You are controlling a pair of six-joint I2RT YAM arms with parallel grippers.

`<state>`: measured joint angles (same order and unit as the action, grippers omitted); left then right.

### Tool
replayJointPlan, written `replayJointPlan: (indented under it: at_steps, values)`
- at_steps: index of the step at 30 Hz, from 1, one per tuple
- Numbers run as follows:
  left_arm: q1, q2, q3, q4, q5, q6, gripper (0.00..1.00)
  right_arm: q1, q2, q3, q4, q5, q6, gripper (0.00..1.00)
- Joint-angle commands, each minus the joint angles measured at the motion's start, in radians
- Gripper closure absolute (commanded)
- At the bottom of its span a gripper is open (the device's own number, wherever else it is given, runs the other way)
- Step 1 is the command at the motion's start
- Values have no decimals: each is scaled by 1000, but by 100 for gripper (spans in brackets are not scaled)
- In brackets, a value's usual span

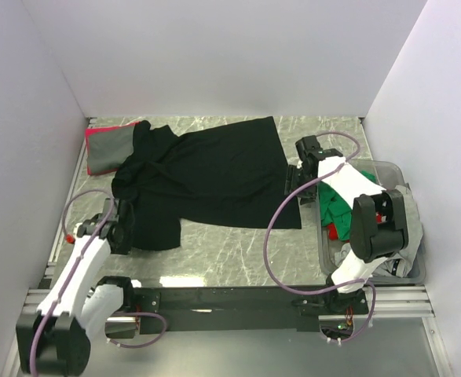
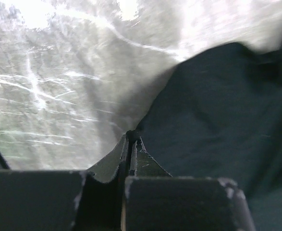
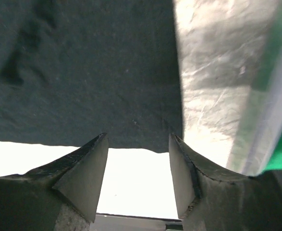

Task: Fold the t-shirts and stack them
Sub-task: Fold the tshirt

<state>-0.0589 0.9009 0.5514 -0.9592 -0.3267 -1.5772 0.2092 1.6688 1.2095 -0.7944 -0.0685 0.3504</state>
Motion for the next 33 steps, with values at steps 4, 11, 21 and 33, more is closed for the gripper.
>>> replayJointPlan:
  at_steps: [4,11,21,33]
  values:
    - [16,-137,41,-64,-98,-96,100,48,22,-54,-42,55,21,44]
    - [34,-117,90,-93,-133,-41,100,76,-1,-116,-72,107,58,46]
    - [47,-165,179,-150,-192,43,100,94,-14,-214,-11,151,157,52]
    - [117,-142,229,-121,-222,206,100,96,-20,-245,21,162,223,52]
